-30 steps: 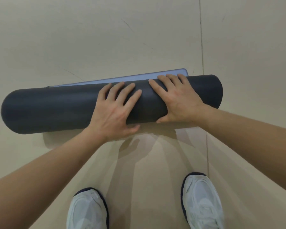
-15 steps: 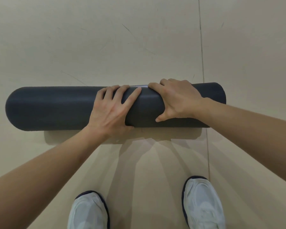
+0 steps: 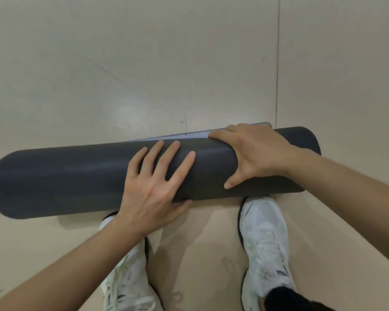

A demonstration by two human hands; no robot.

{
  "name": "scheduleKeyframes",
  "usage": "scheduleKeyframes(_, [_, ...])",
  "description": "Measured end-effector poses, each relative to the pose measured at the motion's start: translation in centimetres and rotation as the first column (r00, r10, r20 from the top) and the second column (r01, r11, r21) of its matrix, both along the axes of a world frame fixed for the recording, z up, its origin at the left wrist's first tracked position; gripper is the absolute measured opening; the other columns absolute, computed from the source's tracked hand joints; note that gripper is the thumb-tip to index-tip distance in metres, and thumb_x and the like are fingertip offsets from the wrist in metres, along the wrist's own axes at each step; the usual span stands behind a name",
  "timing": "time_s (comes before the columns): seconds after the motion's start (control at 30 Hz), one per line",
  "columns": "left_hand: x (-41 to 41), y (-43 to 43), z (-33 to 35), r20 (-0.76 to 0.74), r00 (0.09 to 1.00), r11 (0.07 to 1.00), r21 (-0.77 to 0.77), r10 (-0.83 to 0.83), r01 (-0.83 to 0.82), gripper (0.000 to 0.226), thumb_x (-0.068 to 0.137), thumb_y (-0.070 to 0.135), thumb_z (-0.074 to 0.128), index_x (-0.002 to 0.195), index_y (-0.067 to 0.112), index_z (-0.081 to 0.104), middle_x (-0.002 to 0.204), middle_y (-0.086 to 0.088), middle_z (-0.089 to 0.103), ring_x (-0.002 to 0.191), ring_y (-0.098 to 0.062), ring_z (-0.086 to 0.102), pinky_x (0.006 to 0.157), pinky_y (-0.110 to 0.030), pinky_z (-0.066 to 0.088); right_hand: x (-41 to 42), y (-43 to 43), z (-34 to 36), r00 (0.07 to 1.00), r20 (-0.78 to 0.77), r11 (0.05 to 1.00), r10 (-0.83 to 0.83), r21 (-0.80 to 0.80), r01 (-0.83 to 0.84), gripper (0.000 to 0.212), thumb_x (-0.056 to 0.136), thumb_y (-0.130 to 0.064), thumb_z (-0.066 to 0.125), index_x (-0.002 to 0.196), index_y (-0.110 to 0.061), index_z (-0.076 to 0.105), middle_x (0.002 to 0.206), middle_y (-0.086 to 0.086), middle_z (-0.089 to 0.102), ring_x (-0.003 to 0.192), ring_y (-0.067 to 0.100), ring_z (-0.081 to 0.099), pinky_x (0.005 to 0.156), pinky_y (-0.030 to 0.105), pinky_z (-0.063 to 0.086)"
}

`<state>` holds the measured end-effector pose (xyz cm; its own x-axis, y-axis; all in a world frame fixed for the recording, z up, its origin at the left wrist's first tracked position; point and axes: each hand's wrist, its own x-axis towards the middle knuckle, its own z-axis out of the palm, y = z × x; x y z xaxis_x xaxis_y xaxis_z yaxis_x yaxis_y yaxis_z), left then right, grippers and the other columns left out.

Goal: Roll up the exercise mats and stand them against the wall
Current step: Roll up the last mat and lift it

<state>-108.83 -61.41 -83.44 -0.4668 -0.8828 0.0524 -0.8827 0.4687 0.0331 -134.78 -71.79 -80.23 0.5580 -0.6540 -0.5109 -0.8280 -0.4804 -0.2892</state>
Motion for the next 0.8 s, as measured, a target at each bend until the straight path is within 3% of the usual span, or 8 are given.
scheduleKeyframes(0.1, [0.0, -0.4, -0.5, -0.025, 1.000, 1.000, -0.023, 0.011, -0.011, 0.085, 0.080, 0.060, 0.065, 0.154, 0.020, 0.051, 0.158, -0.021, 0.046, 0.144, -0.048, 0.045, 0.119, -0.062, 0.031, 0.0, -2.5, -0.6, 1.000, 0.010, 0.996, -0.013, 0.084, 0.012, 0.114, 0.057, -0.082, 0.080, 0.151, -0.041, 0.031, 0.126, -0.012, 0.057, 0.114, 0.018, 0.057, 0.088, 0.042, 0.048])
scheduleKeyframes(0.27, [0.2, -3.6, -0.2, -0.026, 1.000, 0.998, 0.061, 0.013, -0.012, 0.094, 0.077, 0.070, 0.060, 0.158, 0.023, 0.045, 0.160, -0.017, 0.045, 0.147, -0.042, 0.042, 0.121, -0.058, 0.030, -0.4, -4.7, -1.1, 0.995, 0.041, 0.983, -0.086, 0.167, 0.078, 0.111, 0.059, -0.081, 0.079, 0.153, -0.045, 0.033, 0.135, -0.011, 0.053, 0.123, 0.018, 0.051, 0.099, 0.042, 0.045])
scheduleKeyframes(0.4, [0.6, -6.6, 0.2, -0.030, 0.999, 0.989, 0.147, 0.021, -0.016, 0.096, 0.077, 0.074, 0.054, 0.159, 0.027, 0.041, 0.159, -0.011, 0.046, 0.145, -0.037, 0.043, 0.120, -0.053, 0.031, -1.4, -3.1, -1.4, 0.992, 0.084, 0.985, -0.092, -0.141, 0.103, 0.099, 0.074, -0.088, 0.056, 0.155, -0.033, 0.039, 0.146, -0.002, 0.050, 0.127, 0.025, 0.048, 0.105, 0.043, 0.038])
scheduleKeyframes(0.53, [0.8, -8.9, 0.4, -0.022, 1.000, 0.980, 0.197, -0.002, 0.006, 0.096, 0.077, 0.078, 0.049, 0.159, 0.029, 0.040, 0.157, -0.007, 0.048, 0.140, -0.033, 0.047, 0.116, -0.048, 0.033, -0.6, 1.8, -2.8, 0.956, 0.285, 0.857, -0.073, -0.472, 0.207, 0.076, 0.089, -0.070, 0.054, 0.142, -0.015, 0.059, 0.140, 0.013, 0.059, 0.125, 0.037, 0.055, 0.106, 0.052, 0.039])
scheduleKeyframes(0.7, [0.8, -11.1, 0.9, -0.026, 1.000, 0.956, 0.294, -0.007, 0.014, 0.096, 0.076, 0.079, 0.041, 0.159, 0.030, 0.037, 0.159, -0.003, 0.046, 0.141, -0.029, 0.047, 0.115, -0.047, 0.033, 1.6, 4.9, -4.3, 0.971, 0.173, 0.829, -0.167, -0.509, 0.233, 0.083, 0.095, -0.072, 0.043, 0.156, -0.015, 0.043, 0.160, 0.018, 0.041, 0.150, 0.041, 0.033, 0.122, 0.063, 0.021])
scheduleKeyframes(0.8, [0.6, -11.0, 1.1, -0.045, 0.997, 0.980, 0.190, -0.057, 0.065, 0.083, 0.083, 0.068, 0.047, 0.150, 0.020, 0.052, 0.152, -0.006, 0.056, 0.134, -0.031, 0.054, 0.109, -0.047, 0.038, 1.9, 3.8, -4.3, 0.974, 0.112, 0.827, -0.195, -0.516, 0.224, 0.085, 0.096, -0.076, 0.035, 0.158, -0.018, 0.038, 0.162, 0.017, 0.039, 0.151, 0.039, 0.032, 0.123, 0.061, 0.020])
